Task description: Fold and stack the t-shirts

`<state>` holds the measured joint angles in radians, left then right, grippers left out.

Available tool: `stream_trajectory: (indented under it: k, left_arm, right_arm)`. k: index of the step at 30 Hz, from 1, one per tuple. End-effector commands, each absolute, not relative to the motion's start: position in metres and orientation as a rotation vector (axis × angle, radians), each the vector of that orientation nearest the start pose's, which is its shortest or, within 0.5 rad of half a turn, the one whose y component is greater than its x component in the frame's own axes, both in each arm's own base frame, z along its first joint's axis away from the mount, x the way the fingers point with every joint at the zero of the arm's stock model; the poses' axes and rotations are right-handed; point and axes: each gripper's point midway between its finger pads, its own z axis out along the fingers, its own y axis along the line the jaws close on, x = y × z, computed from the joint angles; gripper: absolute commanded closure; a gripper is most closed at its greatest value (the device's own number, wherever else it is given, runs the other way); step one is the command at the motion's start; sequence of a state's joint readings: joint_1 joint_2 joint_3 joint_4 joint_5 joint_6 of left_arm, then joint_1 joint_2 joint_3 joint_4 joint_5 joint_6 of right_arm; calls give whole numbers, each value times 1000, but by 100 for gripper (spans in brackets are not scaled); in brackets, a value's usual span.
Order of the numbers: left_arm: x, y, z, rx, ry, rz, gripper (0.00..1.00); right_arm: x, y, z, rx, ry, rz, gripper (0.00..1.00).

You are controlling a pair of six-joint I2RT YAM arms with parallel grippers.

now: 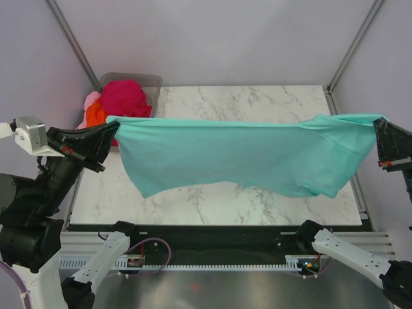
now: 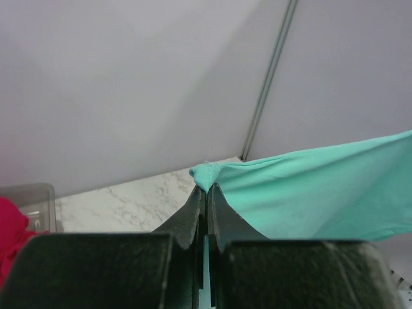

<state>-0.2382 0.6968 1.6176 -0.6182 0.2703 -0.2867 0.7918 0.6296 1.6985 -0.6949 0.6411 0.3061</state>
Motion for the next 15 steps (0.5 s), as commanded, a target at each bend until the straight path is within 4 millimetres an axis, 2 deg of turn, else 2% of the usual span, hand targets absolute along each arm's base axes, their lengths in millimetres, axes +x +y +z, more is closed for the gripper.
stream_trajectory:
  k: [1,2,3,4,5,6,7,8,9,10,11,12,13,14,15]
  left_arm:
    - [130,-103,571,325,1159,-610,98]
    - [133,-105,571,331,1157,-619,98]
    - [146,-110,571,333,1160,-627,98]
    - [160,-111,565,319,1191,-628,98]
    - [178,-113,559,298,1230,-626,98]
    - [213,-119,543,273,1319,-627,98]
    - [234,-120,534,240,1385,-614,98]
    - [252,-123,523,213,1441,-618,98]
    - [292,-130,497,187,1549,-616,98]
    - [308,-130,487,160,1596,-605,98]
    - [325,-131,475,123,1642,-608,98]
    - [344,-132,458,101,1696,-608,98]
    - [375,-131,429,66,1787,-594,98]
    - [393,-130,409,17,1850,-604,98]
    - [409,-125,391,-22,1904,-595,98]
  right_arm:
    - [109,-9,607,169,1094,537,100]
    - [112,-10,611,177,1094,512,100]
    - [120,-9,620,194,1099,471,100]
    - [130,-20,620,275,1120,411,100]
    - [142,-23,611,308,1182,339,100]
    - [166,-16,615,352,1240,273,100]
    - [179,-26,604,417,1302,125,100]
    - [191,-24,595,430,1354,29,100]
    - [216,5,583,390,1421,-52,100]
    - [225,4,574,362,1458,-219,100]
    - [250,27,567,350,1461,-260,100]
    - [262,34,561,336,1469,-290,100]
    - [280,39,555,317,1475,-300,100]
    - [312,58,539,275,1507,-251,100]
    - [338,35,519,312,1541,-312,100]
